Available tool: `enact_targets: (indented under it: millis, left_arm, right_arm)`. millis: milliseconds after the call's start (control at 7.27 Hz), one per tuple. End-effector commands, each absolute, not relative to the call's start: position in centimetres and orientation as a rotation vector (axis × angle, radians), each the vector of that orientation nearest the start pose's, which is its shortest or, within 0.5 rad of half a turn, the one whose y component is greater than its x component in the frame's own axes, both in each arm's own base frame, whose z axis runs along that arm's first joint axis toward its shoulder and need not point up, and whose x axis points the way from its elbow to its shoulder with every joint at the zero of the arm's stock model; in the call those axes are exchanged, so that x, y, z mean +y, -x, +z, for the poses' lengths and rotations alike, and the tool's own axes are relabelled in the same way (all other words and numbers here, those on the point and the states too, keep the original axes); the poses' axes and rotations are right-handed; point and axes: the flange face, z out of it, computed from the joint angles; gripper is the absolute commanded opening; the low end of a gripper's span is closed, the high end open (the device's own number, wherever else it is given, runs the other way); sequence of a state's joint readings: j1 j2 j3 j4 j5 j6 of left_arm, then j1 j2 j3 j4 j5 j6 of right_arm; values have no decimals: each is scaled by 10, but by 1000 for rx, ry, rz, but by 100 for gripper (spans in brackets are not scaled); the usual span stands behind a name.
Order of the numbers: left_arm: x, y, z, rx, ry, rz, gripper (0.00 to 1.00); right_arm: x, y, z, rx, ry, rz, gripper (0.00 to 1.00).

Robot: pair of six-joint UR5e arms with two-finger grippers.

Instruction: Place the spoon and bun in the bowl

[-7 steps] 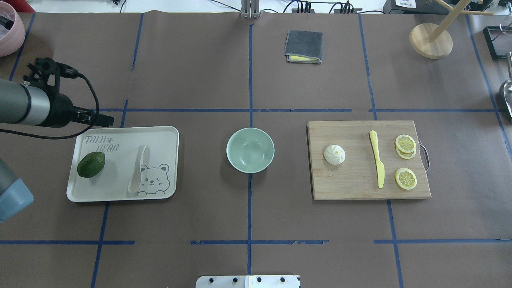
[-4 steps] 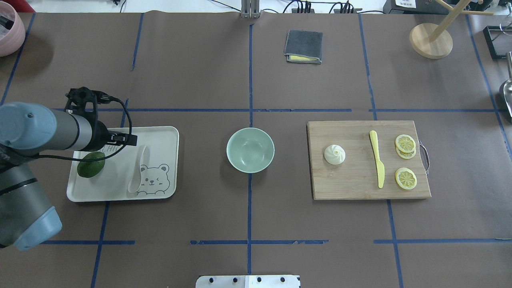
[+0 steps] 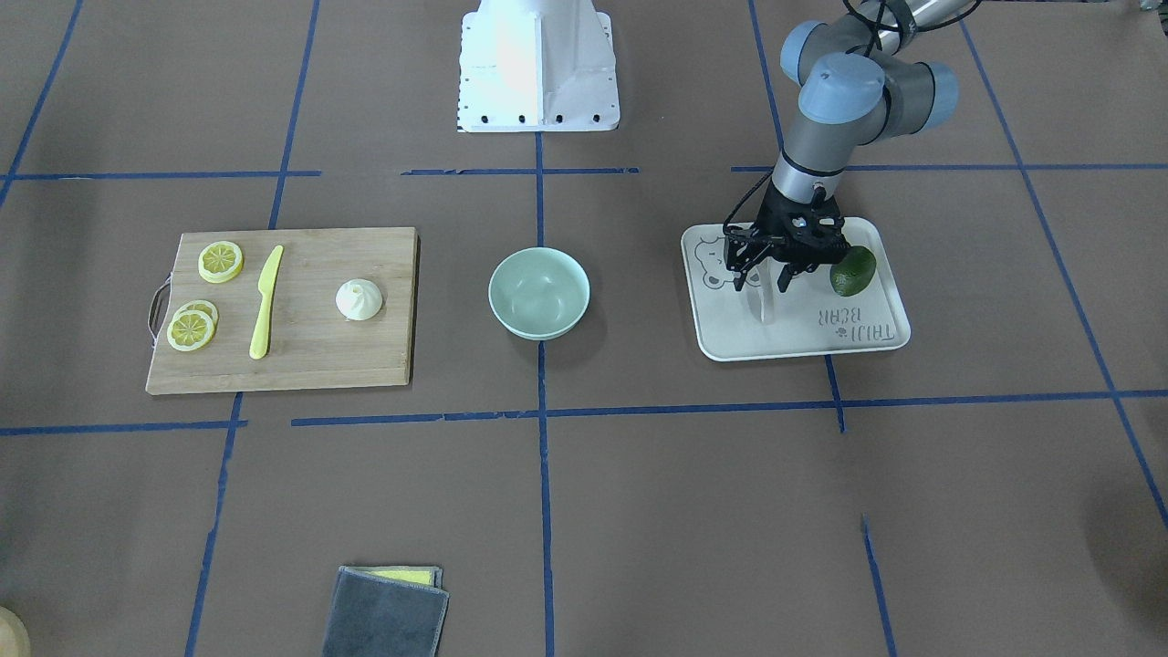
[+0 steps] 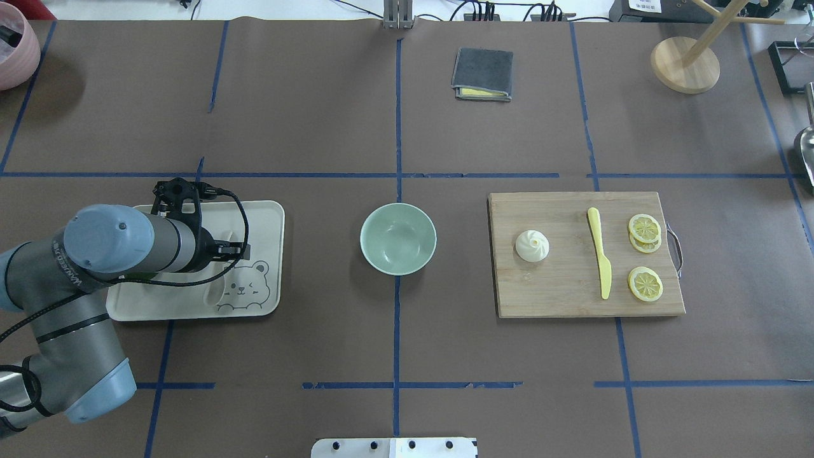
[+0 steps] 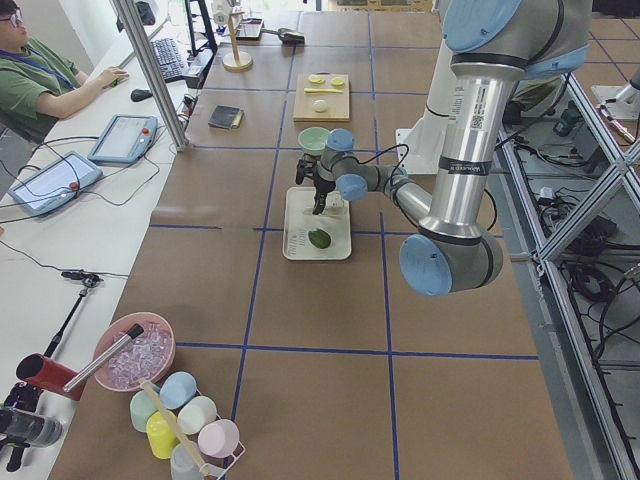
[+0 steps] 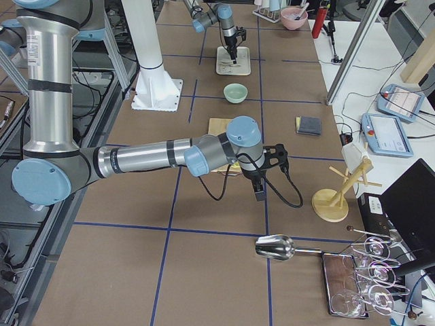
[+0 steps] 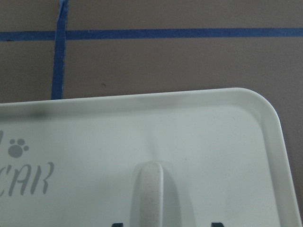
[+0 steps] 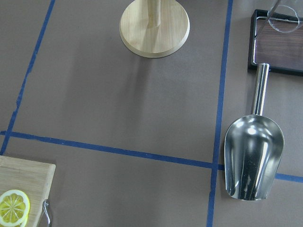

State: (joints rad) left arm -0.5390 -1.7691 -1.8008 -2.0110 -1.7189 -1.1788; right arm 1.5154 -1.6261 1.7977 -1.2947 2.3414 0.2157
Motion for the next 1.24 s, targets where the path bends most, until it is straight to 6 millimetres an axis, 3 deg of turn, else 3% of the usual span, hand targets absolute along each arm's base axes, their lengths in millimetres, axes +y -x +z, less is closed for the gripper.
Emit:
enact_targets:
  millis: [0,138,550,688,963,1101]
  left_arm:
    - [-399,-438,406,834,-264,-75,53]
    - [-399,-438,408,830,-262,-75,47]
    - [-399,-434,413,820,-261,-78,43]
    - [-399,-434,413,820,-261,-78,34]
    - [-399,-436,411,825,-261,-78,0]
    - [-399,-436,409,826,-262,-78,0]
  right_arm:
    - [-487,-37,542,-806,-317,-21,100]
    - [-487,-37,542,-807,-317,-20,100]
    - [-488,-36,540,-807,-319,-22,100]
    - [-488,-36,540,-807,-319,-22,100]
    - [-489,-36,540,-807,-319,-22,100]
    - [-491,-35,544,-807,-313,-21,100]
